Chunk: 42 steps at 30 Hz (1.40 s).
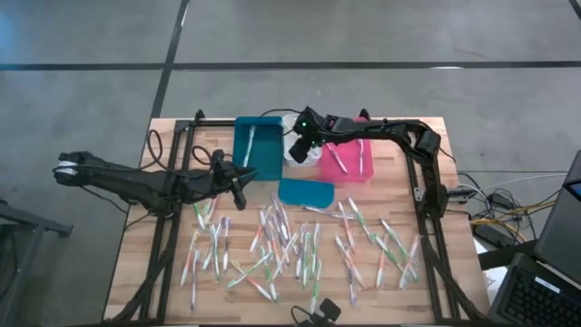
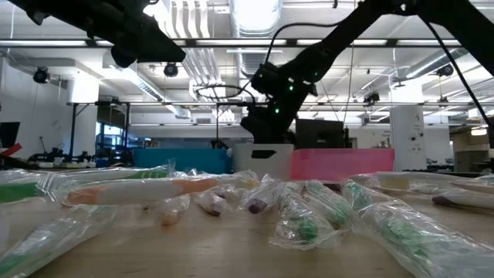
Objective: Pick & Place Toothbrushes
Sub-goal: Put the orange toothbrush into the white bin
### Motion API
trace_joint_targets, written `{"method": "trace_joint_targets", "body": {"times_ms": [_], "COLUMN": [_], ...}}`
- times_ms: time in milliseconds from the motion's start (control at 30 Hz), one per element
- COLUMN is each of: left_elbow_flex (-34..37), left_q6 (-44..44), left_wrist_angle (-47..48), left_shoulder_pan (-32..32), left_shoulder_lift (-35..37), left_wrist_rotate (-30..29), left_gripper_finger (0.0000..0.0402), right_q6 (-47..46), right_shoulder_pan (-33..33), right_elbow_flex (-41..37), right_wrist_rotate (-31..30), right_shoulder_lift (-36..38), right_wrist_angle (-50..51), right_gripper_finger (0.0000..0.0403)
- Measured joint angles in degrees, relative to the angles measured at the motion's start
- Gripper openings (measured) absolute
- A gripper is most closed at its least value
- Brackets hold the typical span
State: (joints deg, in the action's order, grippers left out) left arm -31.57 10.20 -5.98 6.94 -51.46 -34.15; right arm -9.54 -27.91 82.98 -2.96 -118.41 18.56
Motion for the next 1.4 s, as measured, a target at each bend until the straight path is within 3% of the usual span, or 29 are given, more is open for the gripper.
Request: {"method": "trace_joint_targets", "body": {"times_ms": [533, 1400], "left_elbow_flex": [0.0, 0.0], "left_q6": [-0.07, -0.11], "left_wrist_angle": [0.04, 0.04], "left_shoulder_pan": [0.0, 0.02], "left_shoulder_lift": [0.0, 0.0], "left_wrist_rotate": [0.0, 0.02], "left_gripper_finger": [0.008, 0.008], "right_q6": [-1.83, -7.28], "right_shoulder_pan": [-0.26, -0.1], "right_elbow_flex": [0.62, 6.47], "right_wrist_rotate": [-3.23, -0.84], "right_shoulder_lift": [-0.32, -0.07], "right_wrist_angle": [0.05, 15.61], "right_gripper_finger": [0.0017, 0.0017]}}
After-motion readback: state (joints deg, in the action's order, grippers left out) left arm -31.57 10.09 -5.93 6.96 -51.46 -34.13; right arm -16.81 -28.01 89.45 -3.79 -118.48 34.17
